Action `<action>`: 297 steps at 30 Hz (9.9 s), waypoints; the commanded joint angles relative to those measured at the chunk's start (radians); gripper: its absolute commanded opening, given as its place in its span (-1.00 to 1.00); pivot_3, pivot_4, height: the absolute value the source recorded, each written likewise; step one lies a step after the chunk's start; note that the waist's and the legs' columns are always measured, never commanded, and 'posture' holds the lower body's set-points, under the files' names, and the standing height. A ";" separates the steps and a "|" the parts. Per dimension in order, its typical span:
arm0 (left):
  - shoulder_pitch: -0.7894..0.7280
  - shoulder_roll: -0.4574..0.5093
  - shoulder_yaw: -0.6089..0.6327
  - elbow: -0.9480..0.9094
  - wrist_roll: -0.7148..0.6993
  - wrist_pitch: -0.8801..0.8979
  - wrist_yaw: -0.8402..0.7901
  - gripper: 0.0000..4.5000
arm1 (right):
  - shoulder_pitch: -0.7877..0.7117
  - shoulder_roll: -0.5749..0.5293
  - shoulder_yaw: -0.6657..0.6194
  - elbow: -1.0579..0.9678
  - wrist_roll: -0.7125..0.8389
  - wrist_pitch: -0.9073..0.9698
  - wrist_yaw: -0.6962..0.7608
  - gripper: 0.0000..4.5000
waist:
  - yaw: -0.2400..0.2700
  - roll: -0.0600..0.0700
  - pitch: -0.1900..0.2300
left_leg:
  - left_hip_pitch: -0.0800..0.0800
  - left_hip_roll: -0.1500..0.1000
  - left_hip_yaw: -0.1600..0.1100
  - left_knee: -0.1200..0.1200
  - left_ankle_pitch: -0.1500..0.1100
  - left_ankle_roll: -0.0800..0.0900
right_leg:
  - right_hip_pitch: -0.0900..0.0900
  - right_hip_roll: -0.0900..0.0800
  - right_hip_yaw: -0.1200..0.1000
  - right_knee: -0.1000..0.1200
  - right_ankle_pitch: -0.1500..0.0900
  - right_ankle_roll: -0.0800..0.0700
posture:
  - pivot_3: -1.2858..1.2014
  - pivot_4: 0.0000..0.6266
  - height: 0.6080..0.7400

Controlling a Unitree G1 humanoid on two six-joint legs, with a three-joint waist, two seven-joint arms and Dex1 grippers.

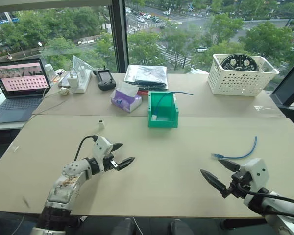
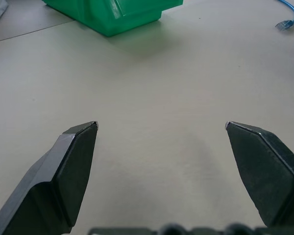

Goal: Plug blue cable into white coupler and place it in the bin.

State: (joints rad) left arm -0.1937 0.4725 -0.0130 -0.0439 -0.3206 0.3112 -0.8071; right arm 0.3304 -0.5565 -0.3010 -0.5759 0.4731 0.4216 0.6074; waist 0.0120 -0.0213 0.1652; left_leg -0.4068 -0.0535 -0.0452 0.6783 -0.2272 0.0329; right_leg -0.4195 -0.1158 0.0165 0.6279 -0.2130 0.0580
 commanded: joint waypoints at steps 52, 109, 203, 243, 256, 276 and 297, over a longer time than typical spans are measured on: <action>-0.113 0.245 0.090 -0.342 -0.413 0.428 -0.233 1.00 | -0.890 -0.251 0.433 0.895 -0.335 -0.216 0.702 -0.94 | -0.037 -0.001 0.001 | 0.002 0.001 0.002 -0.001 0.000 -0.001 | 0.000 0.002 0.001 0.001 0.005 -0.007 | 0.03 -0.52 0.82; -0.392 -0.038 -0.421 0.279 0.261 -0.104 -0.374 0.77 | -0.609 -0.253 0.018 -0.130 0.120 0.761 0.293 0.87 | -0.003 -0.001 0.003 | -0.003 0.000 -0.003 0.001 0.003 -0.005 | -0.002 0.002 -0.003 0.001 0.005 -0.008 | 0.03 -0.52 0.82; 0.004 -0.168 0.275 -0.101 0.081 0.115 0.506 1.00 | -0.858 -0.114 0.099 0.413 1.376 0.430 -0.885 -1.00 | 0.000 -0.001 0.003 | -0.005 0.001 -0.002 -0.001 0.003 -0.001 | -0.002 0.002 -0.002 -0.003 0.005 -0.007 | 0.03 -0.52 0.82; -0.504 -0.215 0.007 0.682 0.207 -0.268 0.208 -0.72 | -0.765 -0.119 0.051 0.277 1.341 0.407 -0.968 -1.00 | 0.008 -0.001 0.003 | -0.010 -0.001 -0.001 0.001 0.006 0.003 | -0.003 0.000 -0.002 -0.005 0.012 -0.004 | 0.03 -0.52 0.82; -0.551 -0.203 -0.300 0.239 0.202 0.264 -0.098 -0.72 | -0.632 -0.088 0.117 0.120 1.145 0.398 -0.970 -1.00 | -0.016 -0.002 0.003 | -0.012 0.000 -0.002 0.000 0.005 0.004 | -0.004 0.002 -0.002 -0.008 0.012 -0.004 | 0.03 -0.52 0.82; -0.566 -0.260 -0.498 0.095 0.235 0.544 -0.068 -0.72 | -0.518 0.081 0.194 0.084 0.845 0.406 -0.954 -1.00 | -0.020 -0.001 0.003 | -0.010 0.000 -0.001 0.000 0.005 0.004 | -0.004 0.002 -0.002 -0.007 0.011 -0.003 | 0.03 -0.52 0.82; -0.541 -0.251 -0.517 0.074 0.226 0.568 -0.064 -0.72 | -0.406 0.079 0.225 0.011 0.888 0.471 -0.939 -1.00 | -0.021 -0.001 0.003 | -0.008 0.000 -0.001 0.000 0.005 0.004 | -0.002 0.002 -0.001 -0.007 0.011 -0.002 | 0.03 -0.52 0.82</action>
State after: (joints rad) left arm -0.7395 0.2267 -0.5150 0.0370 -0.0856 0.8748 -0.8714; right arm -0.0902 -0.4801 -0.0929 -0.5307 1.3238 0.8635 -0.3428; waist -0.0087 -0.0227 0.1679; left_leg -0.4146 -0.0536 -0.0467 0.6781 -0.2223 0.0368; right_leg -0.4213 -0.1136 0.0151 0.6210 -0.2023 0.0558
